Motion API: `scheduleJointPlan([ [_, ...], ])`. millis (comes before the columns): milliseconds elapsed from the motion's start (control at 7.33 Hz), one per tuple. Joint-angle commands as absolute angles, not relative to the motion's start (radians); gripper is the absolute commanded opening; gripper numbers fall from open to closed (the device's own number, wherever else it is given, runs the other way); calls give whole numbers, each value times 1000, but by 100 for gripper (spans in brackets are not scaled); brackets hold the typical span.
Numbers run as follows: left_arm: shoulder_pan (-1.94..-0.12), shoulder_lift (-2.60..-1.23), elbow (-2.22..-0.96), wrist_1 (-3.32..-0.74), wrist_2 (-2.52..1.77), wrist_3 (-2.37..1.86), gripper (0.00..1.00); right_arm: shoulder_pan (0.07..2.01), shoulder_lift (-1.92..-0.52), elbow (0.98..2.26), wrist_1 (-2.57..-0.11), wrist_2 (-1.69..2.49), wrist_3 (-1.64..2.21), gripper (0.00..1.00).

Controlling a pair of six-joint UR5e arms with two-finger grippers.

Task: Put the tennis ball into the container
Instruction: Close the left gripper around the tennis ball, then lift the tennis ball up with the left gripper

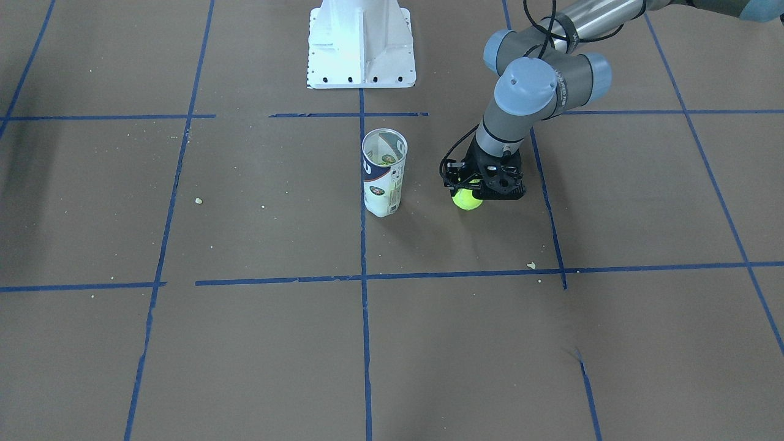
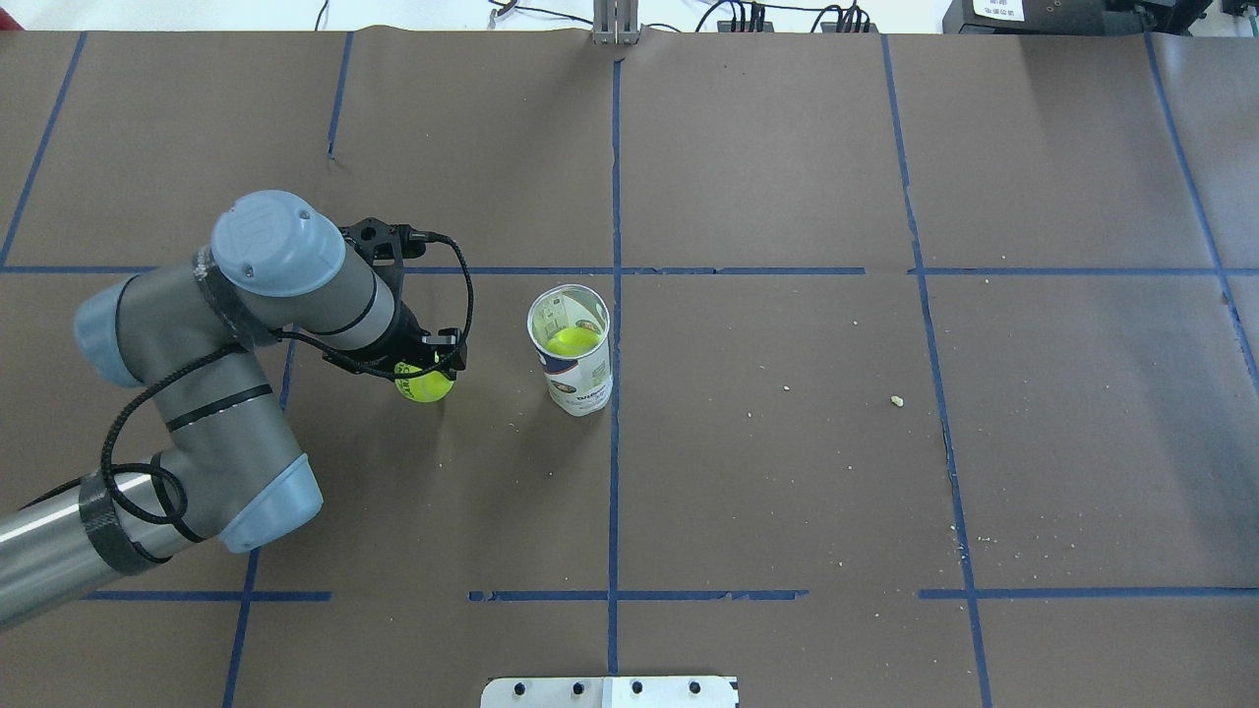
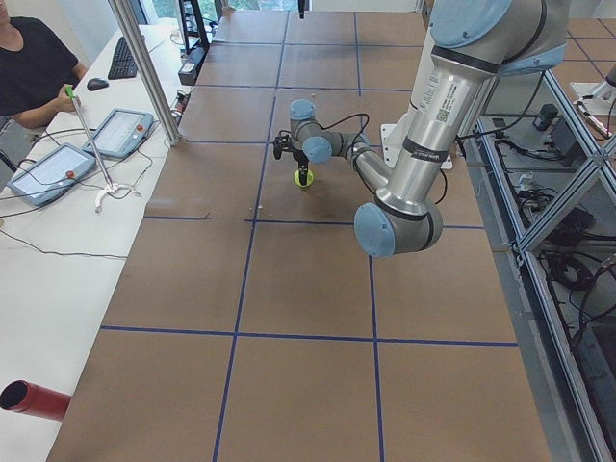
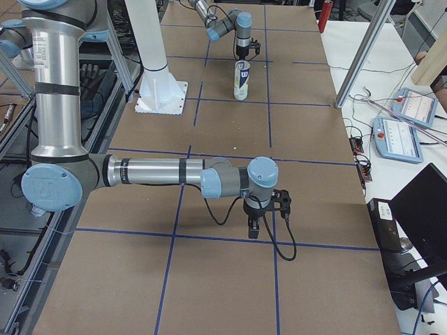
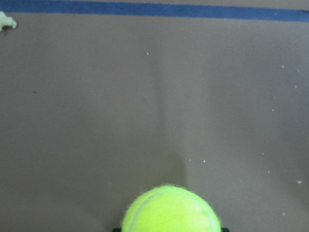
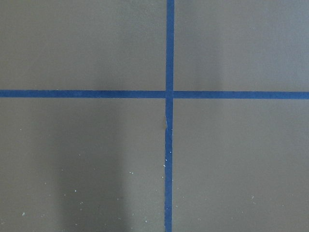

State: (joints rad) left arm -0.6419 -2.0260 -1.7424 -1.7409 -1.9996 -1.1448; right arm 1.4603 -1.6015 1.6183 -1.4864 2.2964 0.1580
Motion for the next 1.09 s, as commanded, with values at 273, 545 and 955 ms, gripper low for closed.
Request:
scheduleJointPlan([
  [273, -846, -2185, -2046, -1184, -2005, -999, 0, 1459, -1601, 1618, -1486, 2296, 158, 100],
  [545, -876, -2355, -2088, -938, -2025, -968, 0, 1460, -1601, 1618, -1486, 2296, 158, 100],
  [955, -807, -2487, -1947, -956, -2118, -1081, 0, 1460, -1601, 1618, -1486, 2296, 158, 100],
])
